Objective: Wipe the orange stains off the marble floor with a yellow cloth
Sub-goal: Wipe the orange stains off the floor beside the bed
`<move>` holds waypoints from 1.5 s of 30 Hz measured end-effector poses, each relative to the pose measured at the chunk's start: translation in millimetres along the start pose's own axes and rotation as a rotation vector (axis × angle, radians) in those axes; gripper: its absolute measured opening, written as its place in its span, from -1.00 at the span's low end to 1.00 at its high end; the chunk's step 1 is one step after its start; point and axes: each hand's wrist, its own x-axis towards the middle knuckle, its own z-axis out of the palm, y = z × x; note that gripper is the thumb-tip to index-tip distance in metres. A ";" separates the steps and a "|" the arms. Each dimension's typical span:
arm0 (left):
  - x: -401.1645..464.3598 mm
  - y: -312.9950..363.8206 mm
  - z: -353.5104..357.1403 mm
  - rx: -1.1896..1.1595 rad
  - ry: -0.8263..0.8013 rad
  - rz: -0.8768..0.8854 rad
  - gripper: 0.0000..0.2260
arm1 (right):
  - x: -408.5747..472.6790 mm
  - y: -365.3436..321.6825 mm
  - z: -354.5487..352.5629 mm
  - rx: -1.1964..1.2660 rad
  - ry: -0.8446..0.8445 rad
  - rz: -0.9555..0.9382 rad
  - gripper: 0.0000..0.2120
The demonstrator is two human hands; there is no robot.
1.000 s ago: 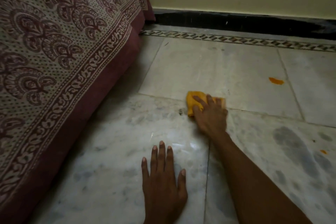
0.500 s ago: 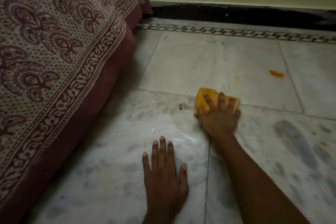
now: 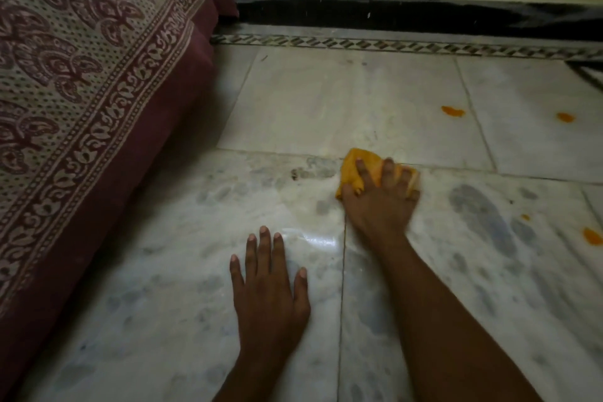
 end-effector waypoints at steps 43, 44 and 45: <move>-90.5 -7.9 -6.3 -0.121 -0.067 0.184 -0.32 | -165.0 104.4 -4.0 -0.030 0.033 0.079 -0.32; -91.2 -8.2 -8.0 -0.123 -0.066 0.176 -0.32 | -169.8 96.8 -1.8 -0.032 0.016 0.057 -0.32; -94.8 -6.5 -11.1 -0.123 -0.062 0.169 -0.32 | -185.8 95.6 -0.6 -0.049 0.003 -0.005 -0.30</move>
